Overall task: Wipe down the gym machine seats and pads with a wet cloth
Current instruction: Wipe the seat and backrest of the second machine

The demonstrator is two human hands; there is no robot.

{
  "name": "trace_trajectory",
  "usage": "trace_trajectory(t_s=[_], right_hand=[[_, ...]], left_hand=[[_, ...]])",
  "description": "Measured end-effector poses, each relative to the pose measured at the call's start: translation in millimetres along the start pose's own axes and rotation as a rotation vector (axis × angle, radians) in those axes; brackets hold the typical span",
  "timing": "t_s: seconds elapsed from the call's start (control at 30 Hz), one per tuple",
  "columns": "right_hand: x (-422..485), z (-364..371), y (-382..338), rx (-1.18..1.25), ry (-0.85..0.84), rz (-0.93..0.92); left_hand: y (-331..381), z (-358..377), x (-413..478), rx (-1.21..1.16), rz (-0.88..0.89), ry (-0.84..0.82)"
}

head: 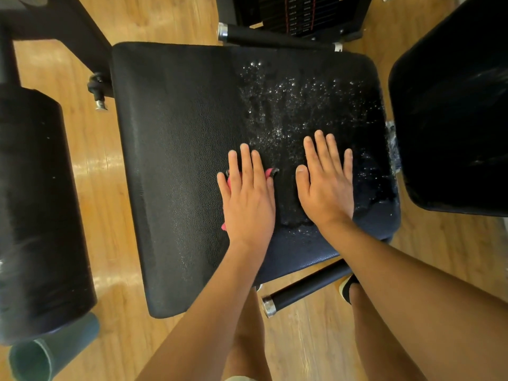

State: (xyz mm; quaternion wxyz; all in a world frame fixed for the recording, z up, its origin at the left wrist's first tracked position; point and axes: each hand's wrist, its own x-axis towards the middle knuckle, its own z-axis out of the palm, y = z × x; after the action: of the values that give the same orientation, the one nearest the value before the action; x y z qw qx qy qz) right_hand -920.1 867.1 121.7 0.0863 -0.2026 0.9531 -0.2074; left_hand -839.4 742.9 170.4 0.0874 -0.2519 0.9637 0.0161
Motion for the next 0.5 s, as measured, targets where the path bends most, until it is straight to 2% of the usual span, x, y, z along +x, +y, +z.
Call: trace_trajectory(t_s=[0.5], right_hand=[[-1.5,3.2,2.9,-0.031,0.034,-0.021]], left_hand=[[4.0,-19.4,155.4,-0.032,-0.081,0.071]])
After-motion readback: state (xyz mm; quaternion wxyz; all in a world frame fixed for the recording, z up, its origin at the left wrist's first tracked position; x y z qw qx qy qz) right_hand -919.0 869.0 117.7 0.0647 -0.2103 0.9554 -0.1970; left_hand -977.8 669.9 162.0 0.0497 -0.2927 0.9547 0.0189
